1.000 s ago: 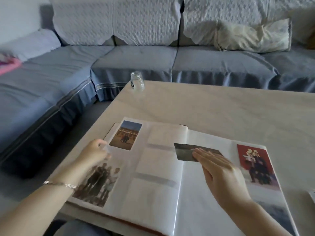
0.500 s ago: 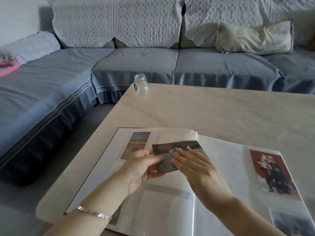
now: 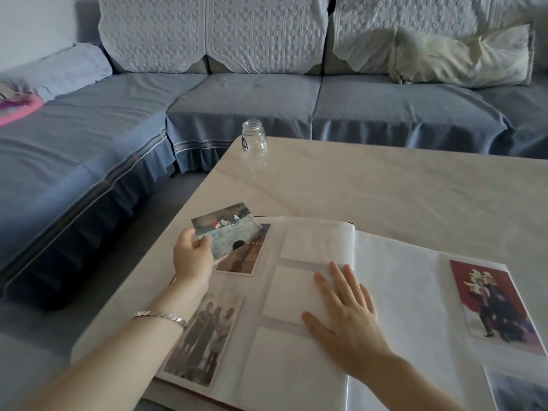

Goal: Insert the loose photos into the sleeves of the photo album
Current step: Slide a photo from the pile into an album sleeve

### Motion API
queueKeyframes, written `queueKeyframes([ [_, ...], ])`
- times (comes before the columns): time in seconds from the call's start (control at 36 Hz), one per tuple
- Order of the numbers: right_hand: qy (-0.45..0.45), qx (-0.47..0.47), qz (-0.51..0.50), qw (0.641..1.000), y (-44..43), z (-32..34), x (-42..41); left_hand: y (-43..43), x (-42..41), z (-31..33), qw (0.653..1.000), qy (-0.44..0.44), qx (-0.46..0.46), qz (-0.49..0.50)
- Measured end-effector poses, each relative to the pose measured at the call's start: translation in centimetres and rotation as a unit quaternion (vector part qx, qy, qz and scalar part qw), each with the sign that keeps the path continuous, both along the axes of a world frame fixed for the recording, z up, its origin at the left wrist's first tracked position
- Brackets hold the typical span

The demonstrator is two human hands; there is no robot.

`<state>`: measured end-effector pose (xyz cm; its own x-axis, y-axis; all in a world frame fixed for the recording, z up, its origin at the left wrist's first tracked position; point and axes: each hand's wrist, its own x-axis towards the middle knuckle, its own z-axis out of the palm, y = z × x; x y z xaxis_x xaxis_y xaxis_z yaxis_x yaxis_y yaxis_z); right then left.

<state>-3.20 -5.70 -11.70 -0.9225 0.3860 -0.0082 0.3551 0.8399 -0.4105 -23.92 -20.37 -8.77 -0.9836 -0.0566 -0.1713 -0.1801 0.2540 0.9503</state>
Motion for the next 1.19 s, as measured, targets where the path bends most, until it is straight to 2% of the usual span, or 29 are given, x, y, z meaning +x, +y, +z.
queueKeyframes([
  [0.08,0.025,0.001,0.0,1.0,-0.1,0.0,0.0,0.0,0.0,-0.4,0.998,-0.026,-0.013,-0.052],
  [0.28,0.049,0.017,-0.001,0.999,-0.2,-0.7,-0.2,0.1,-0.2,-0.5,0.962,0.002,-0.191,-0.196],
  [0.36,0.05,0.028,-0.01,0.998,-0.2,-1.1,-0.2,0.2,-1.2,0.0,0.948,-0.004,-0.224,-0.224],
  [0.56,0.086,0.037,-0.004,0.996,-0.2,-1.6,-0.2,2.5,-2.7,0.7,0.934,-0.075,-0.207,-0.283],
  [0.92,0.058,0.042,-0.024,0.997,-0.4,-1.4,-0.3,7.3,-1.6,1.6,0.894,-0.126,-0.209,-0.376],
  [1.0,0.058,0.051,-0.028,0.997,-0.4,-1.4,-0.3,7.5,-1.0,1.6,0.897,-0.107,-0.225,-0.366],
  [1.14,0.062,0.056,-0.027,0.996,-0.3,-1.4,-0.4,7.4,-0.9,0.9,0.923,-0.111,-0.159,-0.332],
  [1.19,0.063,0.026,-0.027,0.997,-0.4,-1.4,-0.3,7.3,-0.8,0.7,0.923,-0.083,-0.166,-0.338],
])
